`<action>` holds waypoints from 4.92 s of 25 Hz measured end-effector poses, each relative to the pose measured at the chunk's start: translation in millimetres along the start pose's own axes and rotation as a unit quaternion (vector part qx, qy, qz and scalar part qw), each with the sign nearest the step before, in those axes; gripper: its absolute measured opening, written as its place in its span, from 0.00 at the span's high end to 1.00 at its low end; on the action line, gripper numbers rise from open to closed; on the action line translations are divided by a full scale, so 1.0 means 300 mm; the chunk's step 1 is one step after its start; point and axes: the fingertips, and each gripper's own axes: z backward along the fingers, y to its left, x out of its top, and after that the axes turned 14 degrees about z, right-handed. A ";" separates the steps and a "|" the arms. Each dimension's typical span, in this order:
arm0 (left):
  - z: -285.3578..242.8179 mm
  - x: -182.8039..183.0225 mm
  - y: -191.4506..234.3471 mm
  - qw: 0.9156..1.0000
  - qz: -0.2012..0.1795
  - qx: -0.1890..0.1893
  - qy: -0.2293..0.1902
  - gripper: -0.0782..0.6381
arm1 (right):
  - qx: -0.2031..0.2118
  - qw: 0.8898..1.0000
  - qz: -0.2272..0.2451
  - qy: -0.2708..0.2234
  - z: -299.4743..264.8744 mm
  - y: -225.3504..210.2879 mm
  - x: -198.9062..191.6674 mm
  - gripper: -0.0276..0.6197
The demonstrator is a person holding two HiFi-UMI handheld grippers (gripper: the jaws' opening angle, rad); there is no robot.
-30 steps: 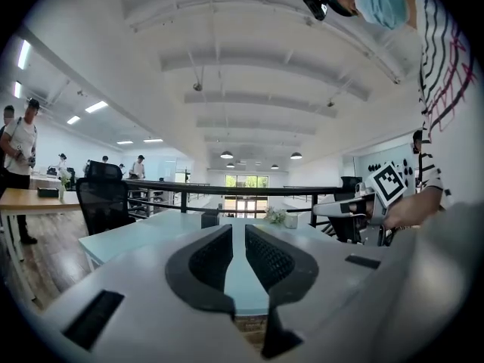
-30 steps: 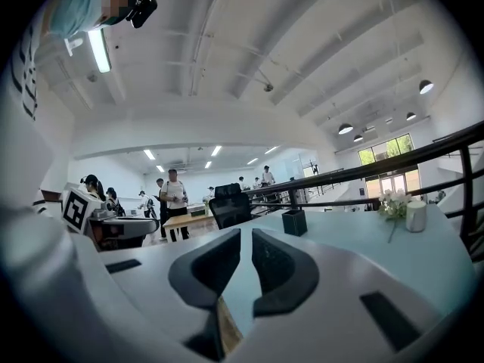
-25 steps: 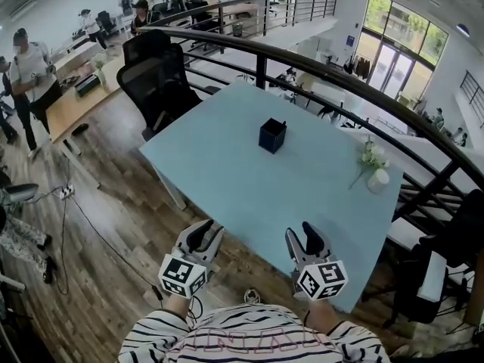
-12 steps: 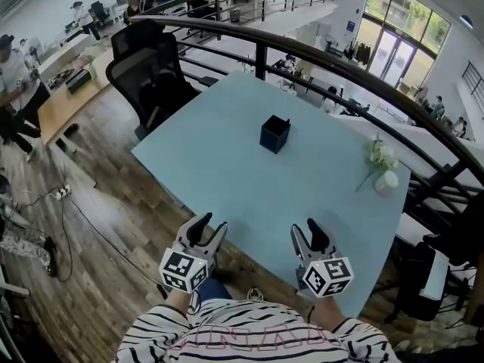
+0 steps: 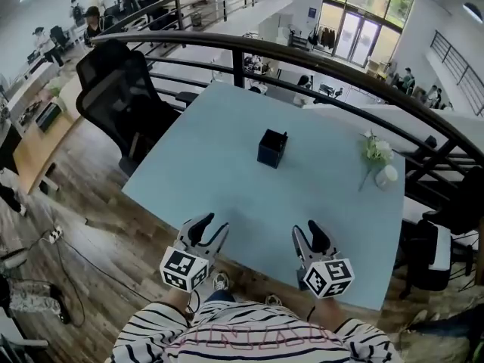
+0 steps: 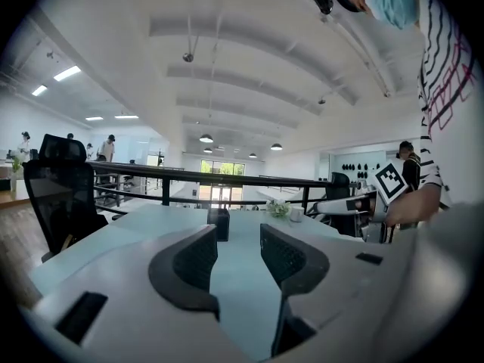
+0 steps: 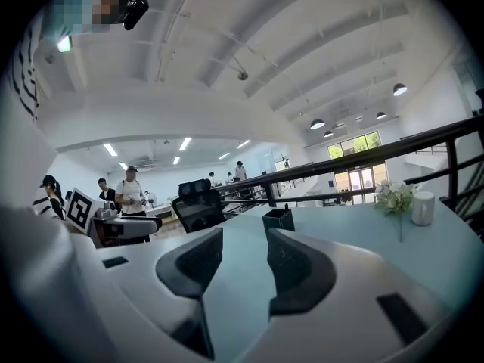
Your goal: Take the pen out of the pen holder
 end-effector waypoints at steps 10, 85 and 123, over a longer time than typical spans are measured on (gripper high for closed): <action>-0.038 0.077 0.242 0.997 -0.017 -0.069 0.031 0.67 | -0.089 0.996 -0.023 -0.013 -0.118 0.139 0.040 0.66; -1.478 0.086 0.218 0.951 -0.213 -0.077 0.211 0.67 | -0.172 0.980 -0.097 0.018 -0.314 -0.505 -0.126 0.68; -1.348 0.315 0.151 0.975 -0.140 -0.113 0.129 0.81 | -0.174 0.981 -0.082 0.000 -0.270 -0.415 -0.062 0.69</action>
